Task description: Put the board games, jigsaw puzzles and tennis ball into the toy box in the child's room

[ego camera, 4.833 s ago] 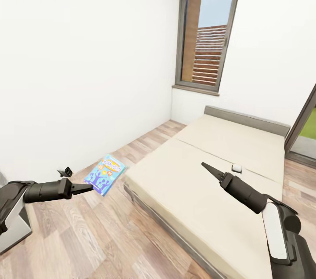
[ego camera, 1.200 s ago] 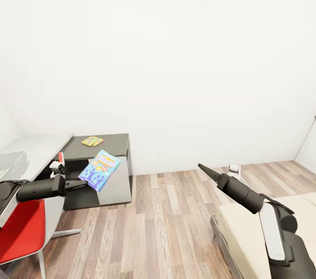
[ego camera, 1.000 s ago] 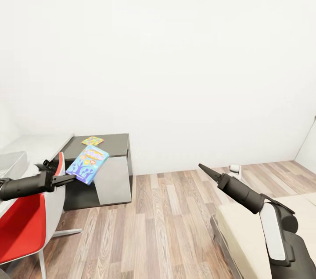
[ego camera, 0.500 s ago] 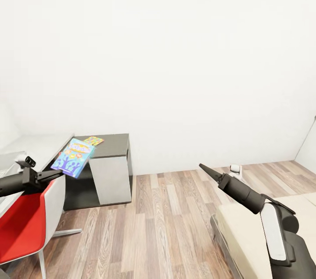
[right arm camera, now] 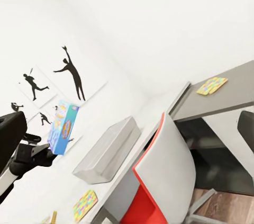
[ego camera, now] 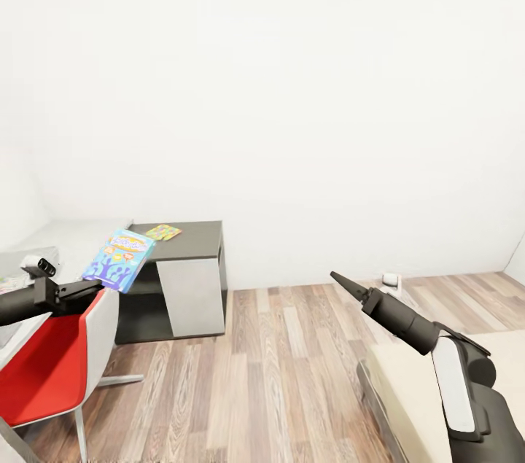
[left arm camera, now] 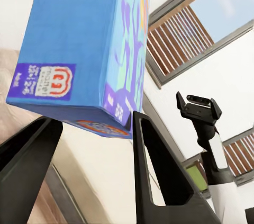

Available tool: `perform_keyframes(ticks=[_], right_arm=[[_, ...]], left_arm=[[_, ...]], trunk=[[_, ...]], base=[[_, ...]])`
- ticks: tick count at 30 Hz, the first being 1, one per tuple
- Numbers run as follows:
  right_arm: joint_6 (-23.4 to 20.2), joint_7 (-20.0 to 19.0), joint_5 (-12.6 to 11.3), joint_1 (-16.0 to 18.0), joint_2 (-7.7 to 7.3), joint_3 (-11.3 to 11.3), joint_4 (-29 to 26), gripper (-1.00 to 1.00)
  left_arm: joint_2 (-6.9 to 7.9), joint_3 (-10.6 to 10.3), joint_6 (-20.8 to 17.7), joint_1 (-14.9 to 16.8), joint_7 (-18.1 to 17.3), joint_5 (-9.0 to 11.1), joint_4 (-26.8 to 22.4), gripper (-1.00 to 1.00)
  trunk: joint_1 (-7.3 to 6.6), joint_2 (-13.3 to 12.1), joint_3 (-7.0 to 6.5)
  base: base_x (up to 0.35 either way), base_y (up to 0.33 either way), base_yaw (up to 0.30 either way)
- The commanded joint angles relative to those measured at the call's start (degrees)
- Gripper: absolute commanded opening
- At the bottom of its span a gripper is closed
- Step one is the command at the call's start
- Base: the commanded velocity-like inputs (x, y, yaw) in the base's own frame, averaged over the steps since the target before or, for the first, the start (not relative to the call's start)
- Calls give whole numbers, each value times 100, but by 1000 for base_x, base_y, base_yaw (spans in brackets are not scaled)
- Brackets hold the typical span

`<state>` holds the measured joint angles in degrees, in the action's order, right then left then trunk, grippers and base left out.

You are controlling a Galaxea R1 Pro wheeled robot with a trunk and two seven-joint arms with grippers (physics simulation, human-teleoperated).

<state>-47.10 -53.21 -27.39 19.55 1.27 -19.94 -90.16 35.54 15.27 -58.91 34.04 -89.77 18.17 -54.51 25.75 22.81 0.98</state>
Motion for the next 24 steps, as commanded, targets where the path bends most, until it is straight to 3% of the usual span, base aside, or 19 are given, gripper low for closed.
perform_keyframes(ticks=[1, 13, 24], right_arm=[[-29, -14, -4, 5, 6, -11, -2, 100], [-36, 248, -3, 5, 16, 15, -2, 100], [-39, 275, -3, 5, 35, 25, -2, 100]], left_arm=[[0, -2, -59, 6, -23, 1, 2, -100], [-27, 1, -56, 2, -23, 2, 2, -100], [-47, -2, -51, 0, -23, 2, 2, -100]], trunk=[[3, 11, 10], [3, 11, 10], [3, 11, 10]], base=[[0, 0, 267], [35, 0, 285], [262, 0, 288]])
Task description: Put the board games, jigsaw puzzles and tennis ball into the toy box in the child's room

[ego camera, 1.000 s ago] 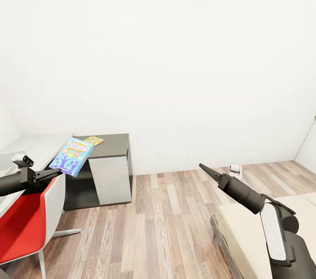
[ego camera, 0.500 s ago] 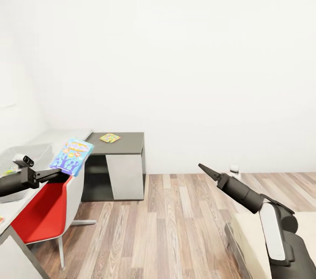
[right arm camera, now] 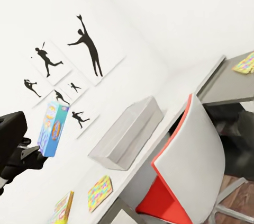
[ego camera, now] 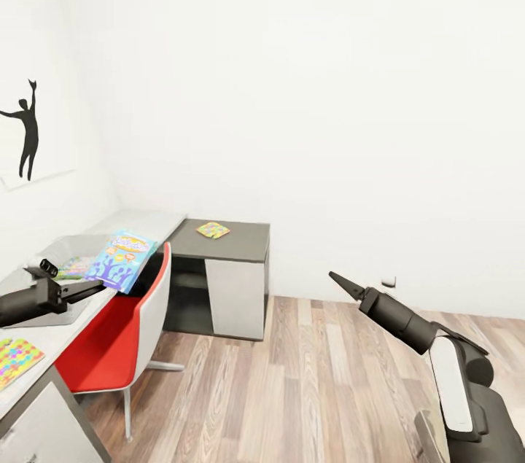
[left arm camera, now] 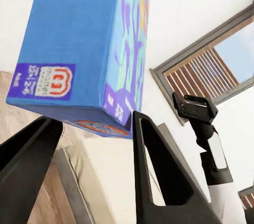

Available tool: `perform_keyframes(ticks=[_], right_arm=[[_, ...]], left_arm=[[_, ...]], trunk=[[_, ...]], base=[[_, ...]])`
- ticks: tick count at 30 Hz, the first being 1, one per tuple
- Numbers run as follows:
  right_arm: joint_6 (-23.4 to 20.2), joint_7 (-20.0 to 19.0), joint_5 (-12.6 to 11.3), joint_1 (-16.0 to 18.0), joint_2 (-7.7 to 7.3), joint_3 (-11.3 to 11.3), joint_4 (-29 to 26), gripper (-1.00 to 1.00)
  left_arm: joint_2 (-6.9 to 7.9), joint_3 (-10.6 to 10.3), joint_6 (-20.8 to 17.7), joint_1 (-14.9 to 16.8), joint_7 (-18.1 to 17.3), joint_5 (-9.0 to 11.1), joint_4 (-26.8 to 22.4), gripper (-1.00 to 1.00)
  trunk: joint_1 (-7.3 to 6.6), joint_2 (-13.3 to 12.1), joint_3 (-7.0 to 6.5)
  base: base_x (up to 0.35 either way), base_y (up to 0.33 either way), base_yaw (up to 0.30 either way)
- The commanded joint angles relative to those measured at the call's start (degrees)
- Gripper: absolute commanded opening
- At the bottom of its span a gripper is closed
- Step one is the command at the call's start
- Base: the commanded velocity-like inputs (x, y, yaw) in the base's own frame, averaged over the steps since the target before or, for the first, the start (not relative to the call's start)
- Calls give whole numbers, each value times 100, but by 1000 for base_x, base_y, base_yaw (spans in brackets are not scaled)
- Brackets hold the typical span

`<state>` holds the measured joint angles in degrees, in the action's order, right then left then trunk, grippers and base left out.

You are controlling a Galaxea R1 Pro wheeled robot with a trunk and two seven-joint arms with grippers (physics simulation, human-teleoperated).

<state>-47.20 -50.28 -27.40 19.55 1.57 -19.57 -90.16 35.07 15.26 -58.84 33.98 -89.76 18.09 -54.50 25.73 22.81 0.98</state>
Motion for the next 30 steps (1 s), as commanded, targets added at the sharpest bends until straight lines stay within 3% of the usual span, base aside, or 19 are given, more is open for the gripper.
perform_keyframes(ticks=[1, 13, 30], right_arm=[[-30, -17, -2, 5, 2, -12, -2, 100], [-34, -17, -2, 5, 7, -6, -3, 100], [-34, -18, -2, 5, -3, -3, -3, 100]], left_arm=[[0, -1, -57, 5, -24, 10, 1, -100], [-9, -5, -57, -3, -24, 11, 2, -100], [-17, -6, -57, -5, -24, 8, 1, -100]], trunk=[[6, 11, 10], [6, 11, 10], [6, 11, 10]], base=[[169, 0, 288], [62, -21, 288], [272, -122, 288]])
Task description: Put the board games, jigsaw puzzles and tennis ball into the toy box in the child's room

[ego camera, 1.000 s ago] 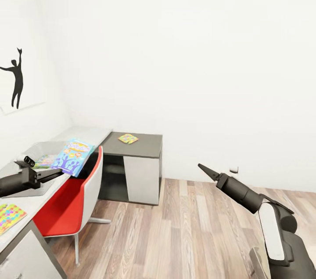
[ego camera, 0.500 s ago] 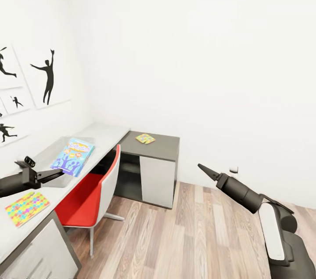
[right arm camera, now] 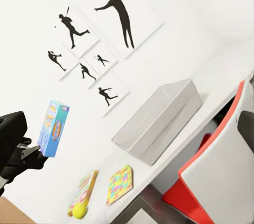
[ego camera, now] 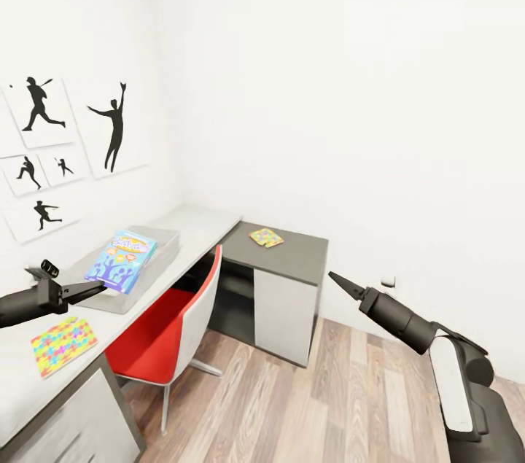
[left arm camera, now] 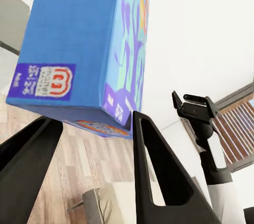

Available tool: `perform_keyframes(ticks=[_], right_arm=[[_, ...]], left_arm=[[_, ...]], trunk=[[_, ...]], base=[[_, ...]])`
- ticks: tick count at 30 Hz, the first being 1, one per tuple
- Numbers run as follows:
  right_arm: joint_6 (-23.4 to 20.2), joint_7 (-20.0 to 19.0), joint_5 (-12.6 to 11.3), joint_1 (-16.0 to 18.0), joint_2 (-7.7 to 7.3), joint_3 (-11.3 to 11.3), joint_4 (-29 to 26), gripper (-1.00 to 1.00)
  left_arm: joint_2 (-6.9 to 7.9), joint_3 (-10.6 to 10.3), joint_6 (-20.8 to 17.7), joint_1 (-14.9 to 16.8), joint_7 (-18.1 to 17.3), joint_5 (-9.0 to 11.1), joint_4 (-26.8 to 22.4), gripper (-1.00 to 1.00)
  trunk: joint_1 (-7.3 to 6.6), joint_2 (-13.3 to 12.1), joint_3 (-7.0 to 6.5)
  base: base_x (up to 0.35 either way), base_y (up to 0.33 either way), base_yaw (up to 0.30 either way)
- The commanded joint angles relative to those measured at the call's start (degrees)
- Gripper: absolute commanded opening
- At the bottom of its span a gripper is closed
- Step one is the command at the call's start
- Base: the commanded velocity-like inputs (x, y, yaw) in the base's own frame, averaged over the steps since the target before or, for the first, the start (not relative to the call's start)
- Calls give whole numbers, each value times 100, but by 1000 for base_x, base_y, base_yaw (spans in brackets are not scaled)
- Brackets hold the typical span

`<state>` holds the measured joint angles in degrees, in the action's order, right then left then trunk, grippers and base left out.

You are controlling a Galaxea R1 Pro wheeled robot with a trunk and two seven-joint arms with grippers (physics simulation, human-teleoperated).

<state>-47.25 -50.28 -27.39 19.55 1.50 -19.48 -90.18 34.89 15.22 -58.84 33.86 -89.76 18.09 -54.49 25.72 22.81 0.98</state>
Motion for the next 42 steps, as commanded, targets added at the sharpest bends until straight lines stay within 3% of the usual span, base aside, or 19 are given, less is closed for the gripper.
perform_keyframes(ticks=[1, 42], right_arm=[[-29, -19, -3, 5, 11, -12, -2, 100], [-25, 90, -4, 5, 19, -3, 0, 100]], left_arm=[[0, -1, -57, 7, -24, 9, 0, -100], [-9, -2, -48, 7, -24, 11, 0, -100]], trunk=[[6, 11, 10], [6, 11, 10]], base=[[292, -136, 288], [262, -233, 282]])
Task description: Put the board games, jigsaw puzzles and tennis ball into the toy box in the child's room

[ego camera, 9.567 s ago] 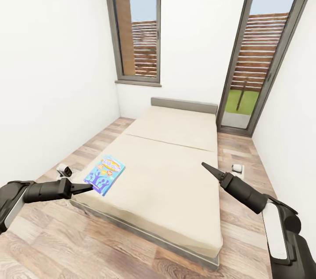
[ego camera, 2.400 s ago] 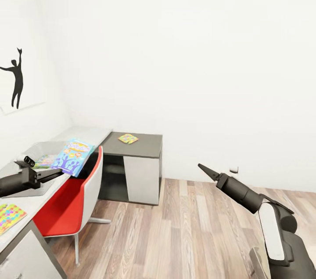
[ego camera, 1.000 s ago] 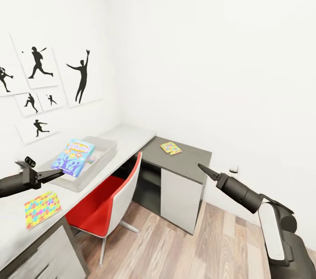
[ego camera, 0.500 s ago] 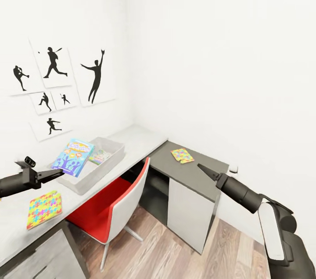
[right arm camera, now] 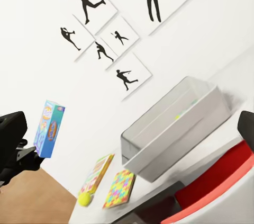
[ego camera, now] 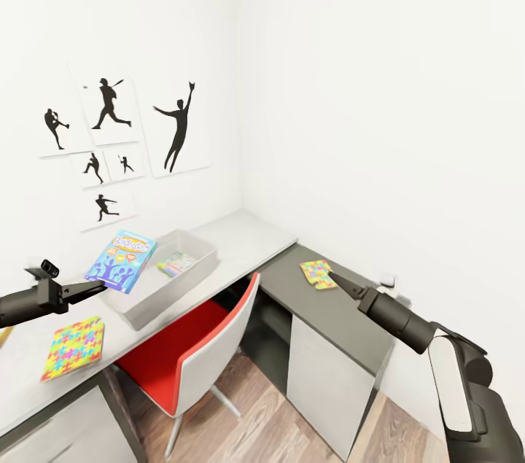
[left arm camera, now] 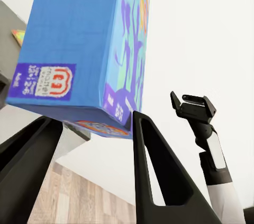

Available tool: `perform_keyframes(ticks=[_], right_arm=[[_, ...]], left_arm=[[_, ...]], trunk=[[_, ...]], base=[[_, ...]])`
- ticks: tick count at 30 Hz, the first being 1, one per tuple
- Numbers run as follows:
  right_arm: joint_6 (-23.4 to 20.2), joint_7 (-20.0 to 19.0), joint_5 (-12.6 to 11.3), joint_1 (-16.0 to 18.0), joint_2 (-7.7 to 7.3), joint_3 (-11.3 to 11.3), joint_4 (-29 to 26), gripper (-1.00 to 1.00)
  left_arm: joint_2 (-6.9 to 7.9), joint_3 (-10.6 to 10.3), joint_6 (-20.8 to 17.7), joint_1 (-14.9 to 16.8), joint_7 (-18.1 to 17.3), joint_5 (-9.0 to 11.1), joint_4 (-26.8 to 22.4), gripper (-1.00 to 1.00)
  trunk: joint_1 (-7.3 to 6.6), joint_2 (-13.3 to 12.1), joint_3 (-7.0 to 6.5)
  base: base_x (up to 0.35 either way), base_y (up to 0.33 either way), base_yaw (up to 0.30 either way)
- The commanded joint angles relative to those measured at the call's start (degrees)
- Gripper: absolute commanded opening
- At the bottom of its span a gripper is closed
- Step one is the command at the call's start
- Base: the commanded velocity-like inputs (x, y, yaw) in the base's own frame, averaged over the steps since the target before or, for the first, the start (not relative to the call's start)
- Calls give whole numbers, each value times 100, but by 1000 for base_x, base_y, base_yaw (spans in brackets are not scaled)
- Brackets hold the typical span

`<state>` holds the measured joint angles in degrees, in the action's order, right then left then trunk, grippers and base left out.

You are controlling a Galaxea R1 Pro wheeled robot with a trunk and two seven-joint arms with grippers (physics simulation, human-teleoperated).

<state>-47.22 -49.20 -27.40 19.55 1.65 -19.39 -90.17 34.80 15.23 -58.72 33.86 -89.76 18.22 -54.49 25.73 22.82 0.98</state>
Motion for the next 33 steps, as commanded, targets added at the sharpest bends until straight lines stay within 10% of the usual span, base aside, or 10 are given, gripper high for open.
perform_keyframes(ticks=[1, 33], right_arm=[[-27, -21, -3, 5, 10, -12, -2, 100], [-25, -17, 2, 5, 23, 3, -12, 100]], left_arm=[[1, -3, -58, 6, -24, 1, 0, -100], [-65, -3, -61, 8, -24, -7, 0, -100]], trunk=[[6, 10, 10], [6, 10, 10]], base=[[247, -248, 92], [178, -77, 180]])
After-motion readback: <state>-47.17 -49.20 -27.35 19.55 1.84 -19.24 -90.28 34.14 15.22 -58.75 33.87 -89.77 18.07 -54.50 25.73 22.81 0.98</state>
